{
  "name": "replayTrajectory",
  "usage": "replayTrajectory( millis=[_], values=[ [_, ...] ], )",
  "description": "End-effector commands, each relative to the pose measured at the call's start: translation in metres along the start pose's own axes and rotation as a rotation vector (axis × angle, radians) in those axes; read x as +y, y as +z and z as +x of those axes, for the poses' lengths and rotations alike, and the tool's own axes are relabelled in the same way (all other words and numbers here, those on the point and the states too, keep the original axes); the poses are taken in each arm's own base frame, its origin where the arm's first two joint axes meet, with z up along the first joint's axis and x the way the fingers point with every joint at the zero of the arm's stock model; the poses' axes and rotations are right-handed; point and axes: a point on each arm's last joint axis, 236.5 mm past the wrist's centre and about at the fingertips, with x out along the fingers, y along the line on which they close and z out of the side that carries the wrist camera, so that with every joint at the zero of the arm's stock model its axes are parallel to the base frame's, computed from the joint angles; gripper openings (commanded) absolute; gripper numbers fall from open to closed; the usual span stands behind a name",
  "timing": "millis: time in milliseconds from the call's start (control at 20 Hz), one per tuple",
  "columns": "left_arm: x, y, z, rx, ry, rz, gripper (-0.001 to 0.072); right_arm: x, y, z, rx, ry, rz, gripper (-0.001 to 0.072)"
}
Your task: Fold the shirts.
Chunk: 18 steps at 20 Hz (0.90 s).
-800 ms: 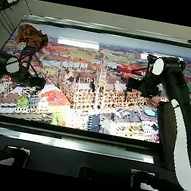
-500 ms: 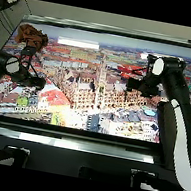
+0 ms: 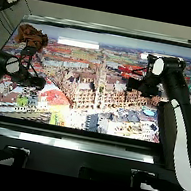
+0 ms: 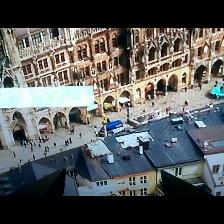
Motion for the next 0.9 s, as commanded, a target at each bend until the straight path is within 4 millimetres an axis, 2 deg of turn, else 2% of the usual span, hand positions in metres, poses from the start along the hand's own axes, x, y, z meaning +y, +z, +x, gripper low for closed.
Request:
replayTrajectory(
  millis=[0, 150, 300, 450, 650, 700, 800, 850],
  values=[
    [-0.001, 0.001, 0.002, 0.002, 0.0, 0.002, 0.0588, 0.0, 0.0, 0.0, 0.0, 0.0, 0.0, 0.0693],
    [-0.007, 0.024, 0.009, -0.081, -0.019, 0.003, 0.0588, 0.0, 0.0, 0.0, 0.0, 0.0, 0.0, 0.0693],
    [-0.008, 0.029, 0.011, -0.097, -0.022, 0.005, 0.0586, 0.003, 0.008, 0.0, -0.034, 0.011, -0.001, 0.0693],
    [-0.016, 0.062, 0.009, -0.235, -0.052, 0.006, 0.0587, 0.009, 0.024, -0.002, -0.103, 0.036, -0.001, 0.0693],
    [-0.032, 0.094, 0.011, -0.354, -0.119, -0.044, 0.0594, 0.016, 0.045, -0.005, -0.191, 0.067, -0.001, 0.0693],
    [-0.035, 0.12, 0.005, -0.462, -0.139, -0.044, 0.0696, 0.018, 0.05, -0.006, -0.212, 0.074, -0.001, 0.0693],
    [-0.029, 0.178, -0.012, -0.671, -0.179, -0.105, 0.072, 0.02, 0.057, -0.008, -0.244, 0.086, -0.001, 0.0693],
    [-0.014, 0.205, -0.013, -0.702, -0.184, -0.186, 0.072, 0.021, 0.059, -0.009, -0.254, 0.089, -0.001, 0.0693]
  ],
)
